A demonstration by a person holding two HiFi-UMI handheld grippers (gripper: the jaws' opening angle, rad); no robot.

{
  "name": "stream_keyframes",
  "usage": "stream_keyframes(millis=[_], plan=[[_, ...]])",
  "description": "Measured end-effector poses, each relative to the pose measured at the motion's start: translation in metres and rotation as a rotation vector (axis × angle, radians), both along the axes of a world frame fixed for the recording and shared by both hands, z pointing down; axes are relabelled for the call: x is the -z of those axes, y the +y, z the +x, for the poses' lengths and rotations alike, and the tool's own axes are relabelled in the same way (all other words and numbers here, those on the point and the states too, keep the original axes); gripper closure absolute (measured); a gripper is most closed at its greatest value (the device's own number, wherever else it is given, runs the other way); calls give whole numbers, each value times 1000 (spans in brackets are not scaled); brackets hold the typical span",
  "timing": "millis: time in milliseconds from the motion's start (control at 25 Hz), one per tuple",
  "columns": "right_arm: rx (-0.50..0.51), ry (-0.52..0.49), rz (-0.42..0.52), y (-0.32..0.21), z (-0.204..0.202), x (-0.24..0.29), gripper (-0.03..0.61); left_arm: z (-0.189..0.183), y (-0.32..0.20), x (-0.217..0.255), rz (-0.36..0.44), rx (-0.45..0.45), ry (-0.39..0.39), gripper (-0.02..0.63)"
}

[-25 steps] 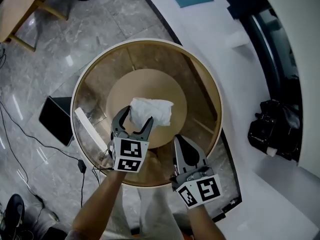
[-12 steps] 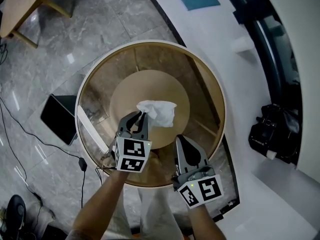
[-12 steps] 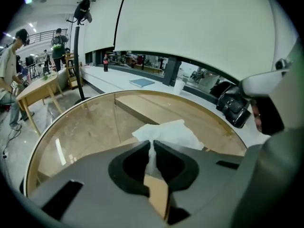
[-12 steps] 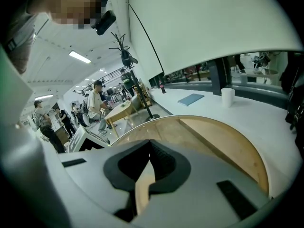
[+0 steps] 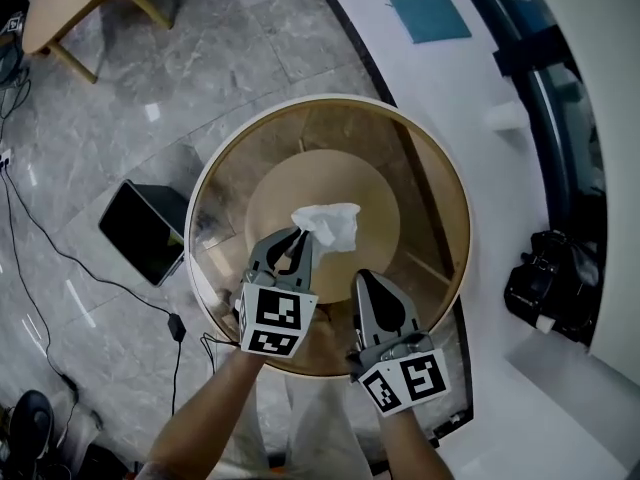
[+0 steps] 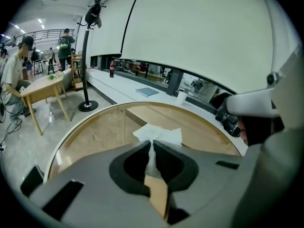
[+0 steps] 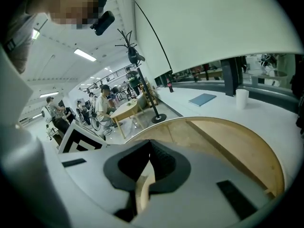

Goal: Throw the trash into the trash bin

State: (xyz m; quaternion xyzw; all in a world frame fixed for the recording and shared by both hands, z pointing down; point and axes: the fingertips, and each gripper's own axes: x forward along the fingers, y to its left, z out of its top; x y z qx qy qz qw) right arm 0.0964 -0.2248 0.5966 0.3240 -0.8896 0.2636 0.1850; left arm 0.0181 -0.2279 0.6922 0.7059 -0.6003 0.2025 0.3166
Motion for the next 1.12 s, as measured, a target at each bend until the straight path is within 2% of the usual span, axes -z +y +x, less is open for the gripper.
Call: stream_keyframes(millis=[200, 400, 840, 1120], plan=[[66, -1, 7, 16, -45, 5, 561, -47, 16, 20, 37, 72, 13, 581], [148, -5, 17, 39, -105, 13, 561, -111, 48, 44, 65, 162, 10, 581], [356, -46, 34, 127, -268, 33, 561, -277, 164, 75, 89, 397, -22, 581], [446, -45, 22, 177, -323, 29, 561, -344, 232, 74, 68, 511, -63, 581]])
